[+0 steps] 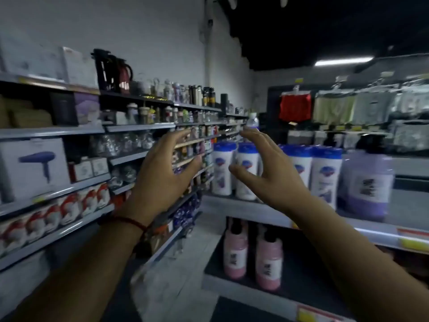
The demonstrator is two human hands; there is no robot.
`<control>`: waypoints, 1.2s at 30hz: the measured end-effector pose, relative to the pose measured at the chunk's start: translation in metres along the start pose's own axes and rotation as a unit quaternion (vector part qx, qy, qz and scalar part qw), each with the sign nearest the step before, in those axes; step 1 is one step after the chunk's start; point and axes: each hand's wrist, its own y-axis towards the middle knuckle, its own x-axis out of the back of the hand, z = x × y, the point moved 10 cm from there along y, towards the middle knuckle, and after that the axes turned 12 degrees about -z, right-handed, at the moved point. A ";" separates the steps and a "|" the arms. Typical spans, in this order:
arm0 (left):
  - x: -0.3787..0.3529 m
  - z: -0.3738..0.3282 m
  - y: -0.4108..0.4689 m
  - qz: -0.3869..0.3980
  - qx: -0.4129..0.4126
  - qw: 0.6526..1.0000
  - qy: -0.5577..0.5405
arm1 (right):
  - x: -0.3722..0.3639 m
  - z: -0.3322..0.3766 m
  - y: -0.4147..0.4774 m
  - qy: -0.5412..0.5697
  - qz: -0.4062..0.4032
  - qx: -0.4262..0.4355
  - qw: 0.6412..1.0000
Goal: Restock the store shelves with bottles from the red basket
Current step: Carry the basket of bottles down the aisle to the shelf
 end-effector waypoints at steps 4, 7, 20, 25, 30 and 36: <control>0.034 0.067 0.003 0.013 -0.017 0.996 0.084 | -0.093 0.031 0.001 0.005 0.059 -0.014 0.998; 0.047 0.121 0.003 0.020 -0.018 0.994 0.109 | -0.157 0.043 0.003 0.010 0.086 -0.002 0.996; 0.051 0.369 0.056 0.063 0.037 0.967 0.243 | -0.447 0.021 0.074 0.074 0.193 -0.042 0.978; 0.042 0.451 0.082 0.066 0.067 0.960 0.263 | -0.535 0.006 0.117 0.096 0.165 -0.045 0.981; 0.002 0.540 0.116 0.079 0.064 0.961 0.258 | -0.628 -0.038 0.151 0.079 0.152 -0.069 0.983; -0.088 0.647 0.177 0.113 0.055 0.970 0.208 | -0.705 -0.133 0.191 0.011 0.154 -0.091 0.984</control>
